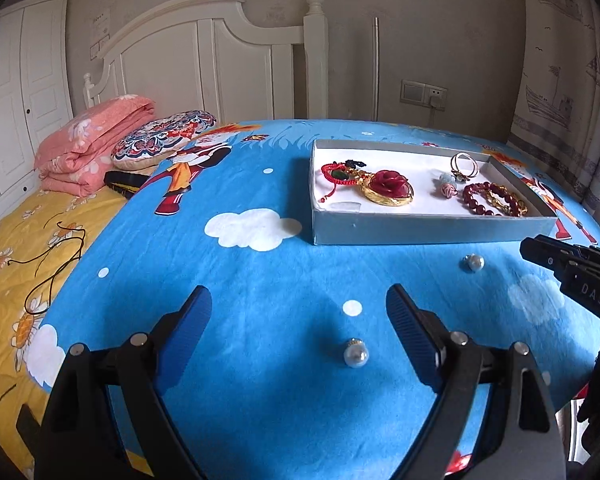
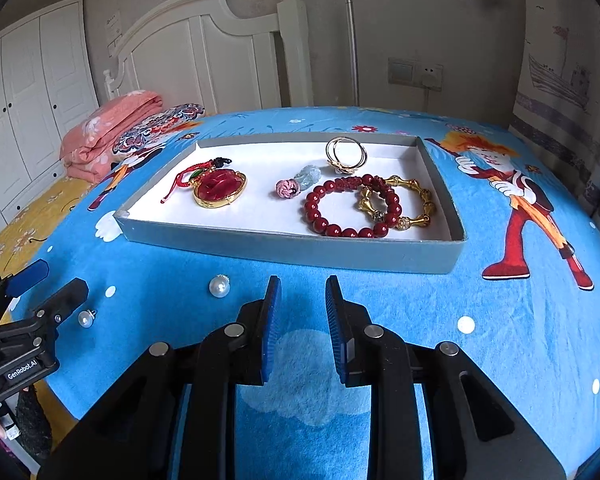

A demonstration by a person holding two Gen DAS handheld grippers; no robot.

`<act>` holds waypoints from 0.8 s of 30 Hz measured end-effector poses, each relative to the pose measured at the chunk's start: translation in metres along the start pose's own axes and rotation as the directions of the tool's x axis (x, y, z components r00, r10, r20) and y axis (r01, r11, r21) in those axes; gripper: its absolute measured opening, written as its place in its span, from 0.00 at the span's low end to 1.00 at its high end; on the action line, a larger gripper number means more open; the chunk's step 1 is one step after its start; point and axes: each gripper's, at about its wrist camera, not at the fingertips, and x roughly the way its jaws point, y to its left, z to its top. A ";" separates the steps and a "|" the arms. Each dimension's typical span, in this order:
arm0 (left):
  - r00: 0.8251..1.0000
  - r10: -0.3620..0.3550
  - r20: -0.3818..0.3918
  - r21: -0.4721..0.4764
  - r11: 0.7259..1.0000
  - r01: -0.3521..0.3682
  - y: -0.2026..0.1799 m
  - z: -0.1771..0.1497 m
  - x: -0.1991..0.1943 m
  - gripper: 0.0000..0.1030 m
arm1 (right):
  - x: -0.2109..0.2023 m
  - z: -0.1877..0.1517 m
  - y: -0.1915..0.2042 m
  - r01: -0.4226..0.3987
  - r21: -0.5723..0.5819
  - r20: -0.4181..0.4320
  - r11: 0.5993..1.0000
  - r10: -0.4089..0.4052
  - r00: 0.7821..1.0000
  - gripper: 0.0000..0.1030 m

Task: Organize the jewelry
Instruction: 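Open both tools and lift them away from the tray, then reach the right tool to a white pearl and close on it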

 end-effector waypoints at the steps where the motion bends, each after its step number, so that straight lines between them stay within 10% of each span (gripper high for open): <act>1: 1.000 0.007 0.005 0.017 1.000 -0.007 -0.002 -0.006 -0.002 0.84 | 0.000 -0.002 0.001 0.000 0.000 -0.005 1.000 0.000 1.000 0.23; 24: 1.000 -0.012 -0.005 0.015 1.000 0.012 0.006 -0.032 0.006 0.97 | 0.025 0.005 0.059 -0.002 -0.095 -0.082 0.996 -0.006 0.997 0.32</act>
